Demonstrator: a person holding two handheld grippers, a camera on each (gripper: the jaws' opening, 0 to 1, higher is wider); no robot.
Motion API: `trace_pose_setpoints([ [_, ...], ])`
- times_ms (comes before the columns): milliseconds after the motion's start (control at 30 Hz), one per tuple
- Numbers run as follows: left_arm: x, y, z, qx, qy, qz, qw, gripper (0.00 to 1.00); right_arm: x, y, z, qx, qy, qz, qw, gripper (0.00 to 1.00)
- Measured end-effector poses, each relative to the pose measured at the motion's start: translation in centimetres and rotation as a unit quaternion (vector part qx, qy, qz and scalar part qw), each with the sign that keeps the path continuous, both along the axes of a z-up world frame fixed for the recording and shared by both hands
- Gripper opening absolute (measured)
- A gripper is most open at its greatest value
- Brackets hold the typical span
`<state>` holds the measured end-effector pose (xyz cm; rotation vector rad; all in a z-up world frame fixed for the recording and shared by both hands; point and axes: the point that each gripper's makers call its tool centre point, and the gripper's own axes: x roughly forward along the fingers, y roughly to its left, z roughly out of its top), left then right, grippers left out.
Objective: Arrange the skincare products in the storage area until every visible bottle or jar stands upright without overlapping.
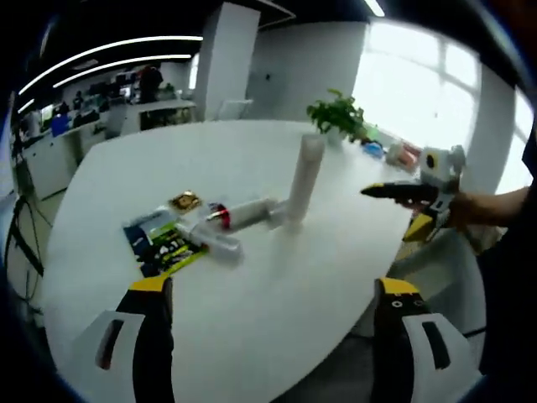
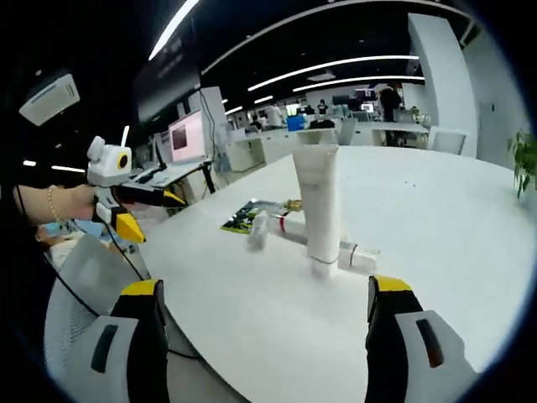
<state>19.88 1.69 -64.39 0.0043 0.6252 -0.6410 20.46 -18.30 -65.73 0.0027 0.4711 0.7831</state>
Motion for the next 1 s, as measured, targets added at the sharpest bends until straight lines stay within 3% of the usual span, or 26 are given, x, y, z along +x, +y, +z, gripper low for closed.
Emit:
trace_pose_setpoints([
  [533,-1.3,1.4,-1.7,0.006,0.006,0.036,0.9993,0.89,0.0,-0.9,0.2,0.006,0.002,-0.024,0.9997,0.99],
  [667,-1.8,1.6,-2.9,0.013,0.017,0.032,0.9993,0.89,0.0,-1.0,-0.1,0.005,0.006,-0.023,0.9997,0.99],
  [1000,-1.7,1.3,-3.3,0.015,0.014,0.021,0.9996,0.9,0.0,-0.9,-0.6,0.003,0.014,-0.022,0.9997,0.99],
])
